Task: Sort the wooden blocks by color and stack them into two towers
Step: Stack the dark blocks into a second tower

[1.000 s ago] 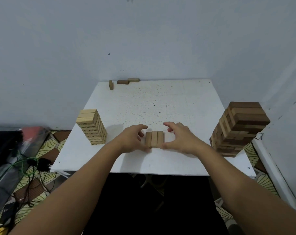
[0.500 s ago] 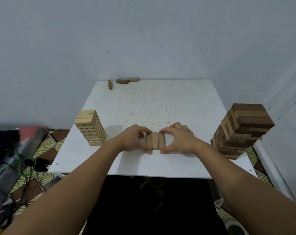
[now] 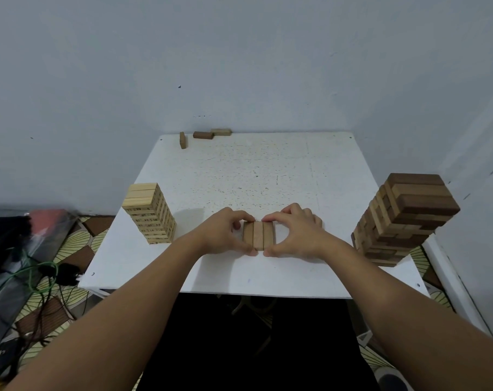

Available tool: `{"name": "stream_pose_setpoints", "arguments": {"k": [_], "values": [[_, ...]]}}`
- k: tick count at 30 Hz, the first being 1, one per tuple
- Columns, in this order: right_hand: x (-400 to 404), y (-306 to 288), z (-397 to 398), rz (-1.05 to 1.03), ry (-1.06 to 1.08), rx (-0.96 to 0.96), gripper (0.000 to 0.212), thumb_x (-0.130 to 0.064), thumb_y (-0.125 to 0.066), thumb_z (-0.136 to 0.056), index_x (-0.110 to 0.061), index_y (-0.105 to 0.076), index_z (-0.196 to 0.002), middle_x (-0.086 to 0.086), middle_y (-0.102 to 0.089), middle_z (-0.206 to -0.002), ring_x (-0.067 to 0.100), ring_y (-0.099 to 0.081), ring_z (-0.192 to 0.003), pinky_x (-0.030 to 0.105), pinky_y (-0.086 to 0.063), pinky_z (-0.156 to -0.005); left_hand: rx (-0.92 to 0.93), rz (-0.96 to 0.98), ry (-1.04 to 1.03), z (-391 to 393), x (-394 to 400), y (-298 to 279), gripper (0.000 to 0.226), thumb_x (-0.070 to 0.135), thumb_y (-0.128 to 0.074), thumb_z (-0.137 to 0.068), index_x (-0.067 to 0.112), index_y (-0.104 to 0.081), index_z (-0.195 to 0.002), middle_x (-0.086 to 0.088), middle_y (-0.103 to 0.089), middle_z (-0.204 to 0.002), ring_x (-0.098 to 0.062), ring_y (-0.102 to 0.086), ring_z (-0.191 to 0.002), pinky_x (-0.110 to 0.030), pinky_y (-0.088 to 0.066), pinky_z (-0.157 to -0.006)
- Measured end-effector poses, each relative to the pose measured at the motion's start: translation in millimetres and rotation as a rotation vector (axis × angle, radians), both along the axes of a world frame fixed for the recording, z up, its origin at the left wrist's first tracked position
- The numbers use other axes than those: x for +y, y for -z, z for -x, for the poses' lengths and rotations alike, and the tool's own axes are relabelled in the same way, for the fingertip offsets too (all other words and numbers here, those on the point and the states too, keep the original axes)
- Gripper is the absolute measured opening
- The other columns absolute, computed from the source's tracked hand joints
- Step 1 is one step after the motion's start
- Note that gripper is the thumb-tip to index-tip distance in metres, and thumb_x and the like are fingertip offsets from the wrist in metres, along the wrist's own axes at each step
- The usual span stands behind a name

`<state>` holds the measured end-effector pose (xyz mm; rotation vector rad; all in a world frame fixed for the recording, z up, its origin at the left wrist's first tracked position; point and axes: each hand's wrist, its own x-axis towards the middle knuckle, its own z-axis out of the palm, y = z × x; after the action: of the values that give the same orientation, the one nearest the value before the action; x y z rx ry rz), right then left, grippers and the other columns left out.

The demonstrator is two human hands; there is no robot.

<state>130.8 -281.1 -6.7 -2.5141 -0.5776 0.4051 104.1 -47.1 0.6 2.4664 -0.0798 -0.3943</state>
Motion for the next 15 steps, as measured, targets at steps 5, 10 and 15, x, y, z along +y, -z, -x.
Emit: {"name": "stream_pose_setpoints", "arguments": {"k": [5,10,15], "values": [[2.4,3.7,4.9,-0.019,0.011,-0.063,0.072,-0.062,-0.078,-0.068,-0.054,-0.049,-0.133,-0.016,-0.034,-0.123,0.012,-0.028,-0.119,0.029,-0.014,-0.102,-0.049,0.010,0.000,4.2,-2.8,0.7,0.073,0.046,-0.097,-0.063,0.042,-0.064,-0.127,0.005,-0.054,-0.110,-0.007,-0.055,-0.093,-0.023,-0.042,-0.081],[10.6,-8.9,4.6,-0.084,0.005,-0.137,0.077,-0.065,-0.067,-0.058,-0.054,-0.050,-0.132,-0.018,-0.031,-0.122,0.011,-0.025,-0.119,0.029,-0.013,-0.103,-0.133,0.042,-0.020,8.7,1.8,-16.5,0.069,0.045,-0.098,-0.064,0.042,-0.064,-0.124,0.007,-0.054,-0.110,-0.004,-0.053,-0.093,-0.021,-0.041,-0.079],[18.7,-51.5,-4.5,-0.127,-0.023,-0.281,0.075,-0.059,-0.067,-0.059,-0.051,-0.050,-0.132,-0.018,-0.030,-0.123,0.009,-0.023,-0.116,0.030,-0.012,-0.104,-0.247,0.044,-0.039,9.7,7.9,-65.1,0.068,0.039,-0.096,-0.067,0.039,-0.064,-0.127,0.008,-0.055,-0.111,-0.005,-0.053,-0.095,-0.018,-0.041,-0.079]]}}
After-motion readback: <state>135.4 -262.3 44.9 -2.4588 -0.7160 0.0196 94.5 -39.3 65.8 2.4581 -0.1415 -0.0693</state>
